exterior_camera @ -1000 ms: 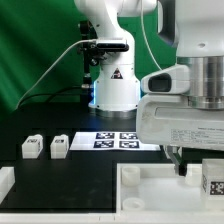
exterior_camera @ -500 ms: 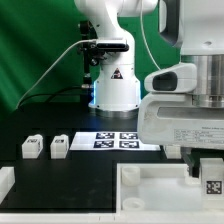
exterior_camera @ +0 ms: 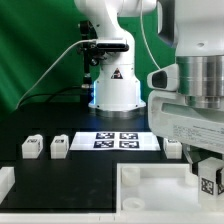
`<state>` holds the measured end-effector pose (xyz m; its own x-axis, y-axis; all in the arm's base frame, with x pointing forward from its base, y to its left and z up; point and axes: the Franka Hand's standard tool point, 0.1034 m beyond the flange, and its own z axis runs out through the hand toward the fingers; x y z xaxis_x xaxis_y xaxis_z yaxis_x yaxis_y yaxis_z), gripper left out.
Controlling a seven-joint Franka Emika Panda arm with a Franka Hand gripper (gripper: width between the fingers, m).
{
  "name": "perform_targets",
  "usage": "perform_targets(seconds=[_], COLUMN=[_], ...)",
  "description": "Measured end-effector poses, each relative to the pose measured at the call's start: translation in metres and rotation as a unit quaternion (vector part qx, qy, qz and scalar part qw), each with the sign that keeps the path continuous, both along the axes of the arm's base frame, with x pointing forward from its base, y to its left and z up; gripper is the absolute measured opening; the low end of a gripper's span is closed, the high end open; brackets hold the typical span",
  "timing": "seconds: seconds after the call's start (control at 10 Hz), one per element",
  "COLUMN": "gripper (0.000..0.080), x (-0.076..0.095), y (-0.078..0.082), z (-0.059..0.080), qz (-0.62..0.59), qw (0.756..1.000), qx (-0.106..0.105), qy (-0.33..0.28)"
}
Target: Assemble one leg
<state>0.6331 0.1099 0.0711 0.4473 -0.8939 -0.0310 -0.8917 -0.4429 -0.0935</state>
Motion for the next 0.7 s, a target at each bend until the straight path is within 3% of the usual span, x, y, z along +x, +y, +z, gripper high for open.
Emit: perform_targets(seconds=[0.2,0.4,0.5,0.7], gripper=[0.0291,0.0291,0.0292,0.0294], x=[-0.0017,-0.0025,-0.0029,-0.0032], y=[0.0011,0.0032,0.0033,0.0018], z=[-0.0001,-0.0006,-0.0002,0.0002], qz=[-0.187,-0.319,-0.376,-0.412], qw=[0.982,0.946,0.925,0.91], qx=[0.022,0.039,0.041,0.038], qy=[0.019,0.03,0.035,0.037])
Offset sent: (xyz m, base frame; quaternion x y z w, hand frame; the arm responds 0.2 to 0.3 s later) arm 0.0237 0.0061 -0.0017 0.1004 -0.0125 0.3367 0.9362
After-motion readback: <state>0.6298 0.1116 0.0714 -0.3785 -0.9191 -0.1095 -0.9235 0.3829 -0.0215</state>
